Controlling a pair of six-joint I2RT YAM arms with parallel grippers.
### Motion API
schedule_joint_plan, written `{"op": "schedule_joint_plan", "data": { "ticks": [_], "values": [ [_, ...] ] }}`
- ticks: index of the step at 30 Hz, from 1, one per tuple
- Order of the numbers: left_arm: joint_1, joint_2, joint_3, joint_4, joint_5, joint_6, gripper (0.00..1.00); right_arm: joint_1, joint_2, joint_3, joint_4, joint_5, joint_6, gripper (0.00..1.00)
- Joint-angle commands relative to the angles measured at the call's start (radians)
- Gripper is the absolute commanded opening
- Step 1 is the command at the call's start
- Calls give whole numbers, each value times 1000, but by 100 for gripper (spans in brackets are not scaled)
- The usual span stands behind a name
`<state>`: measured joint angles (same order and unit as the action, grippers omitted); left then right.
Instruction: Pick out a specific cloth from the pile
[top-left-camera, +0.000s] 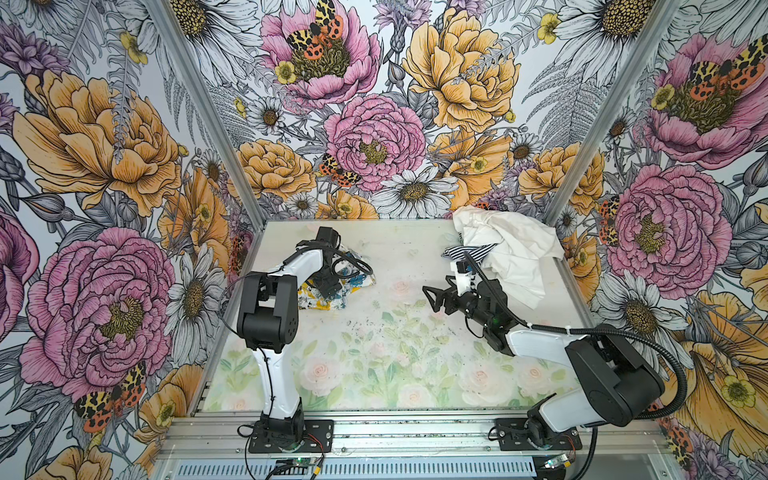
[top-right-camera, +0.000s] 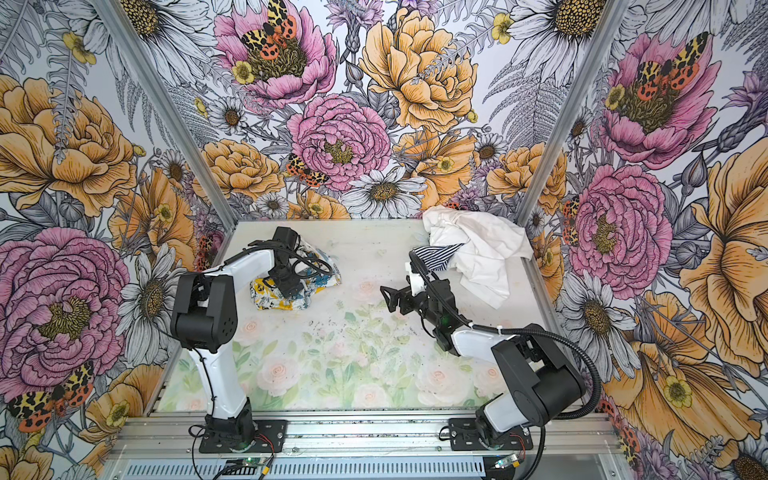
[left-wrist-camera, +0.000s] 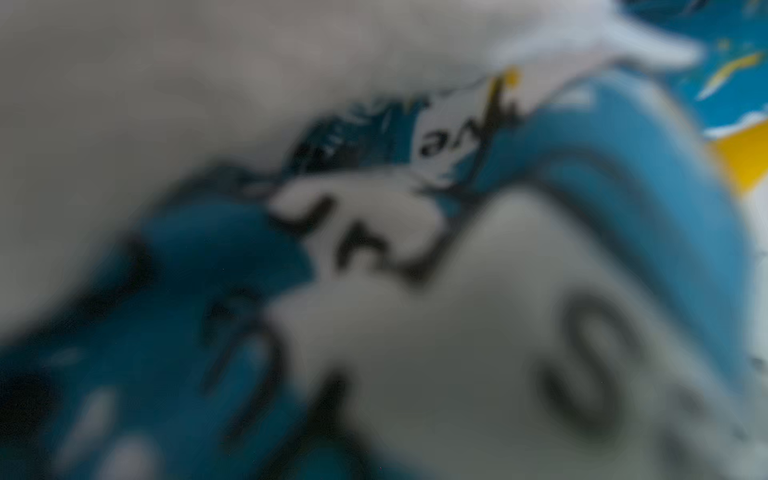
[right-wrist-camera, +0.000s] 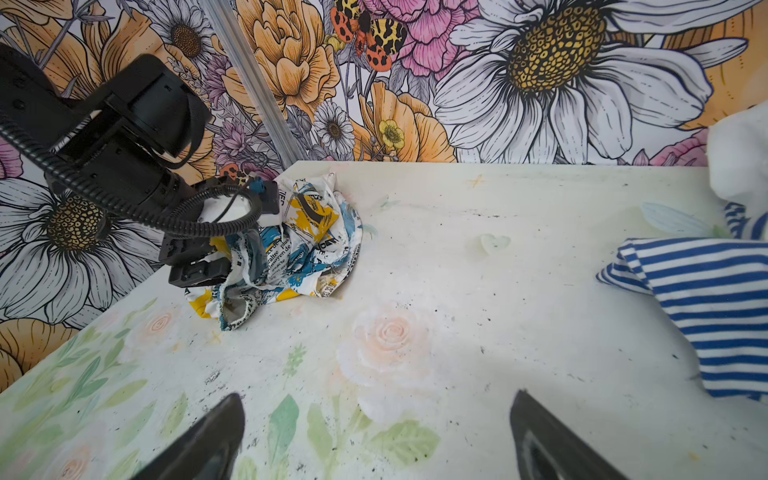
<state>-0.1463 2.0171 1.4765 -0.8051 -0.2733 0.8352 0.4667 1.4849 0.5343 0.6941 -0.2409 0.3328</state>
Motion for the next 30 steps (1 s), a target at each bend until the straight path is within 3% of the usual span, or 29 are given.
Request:
{"op": "schedule_joint_plan", "data": {
  "ticks": [1,8,9,13,14,15,16,19,24,30],
  "values": [
    [5,83,49,-6,-3,7,99,-5,-2,28,35,-9,7,99],
    [24,211,102,-7,40,-28,98,-7,18,36,36,-17,11,99],
    [29,221,103,-9,56,-33,94,-7,20,38,37,-19,13,100],
    [48,247,150,-35,180,-77,66,-8,22,42,38,-26,14,100],
    [54,249,164,-48,219,-95,49,-7,22,42,35,-26,15,99],
    [57,250,175,-51,227,-113,16,-8,20,40,35,-25,14,100],
    [58,249,184,-49,216,-126,0,-8,18,40,34,-24,14,99],
    [49,232,171,-45,171,-115,0,-9,10,40,29,-26,14,99],
    [51,133,136,50,151,-211,0,-12,-22,31,21,-16,8,100],
    [44,-104,5,298,-136,-190,0,-13,-35,26,18,-12,8,99]
  ]
}}
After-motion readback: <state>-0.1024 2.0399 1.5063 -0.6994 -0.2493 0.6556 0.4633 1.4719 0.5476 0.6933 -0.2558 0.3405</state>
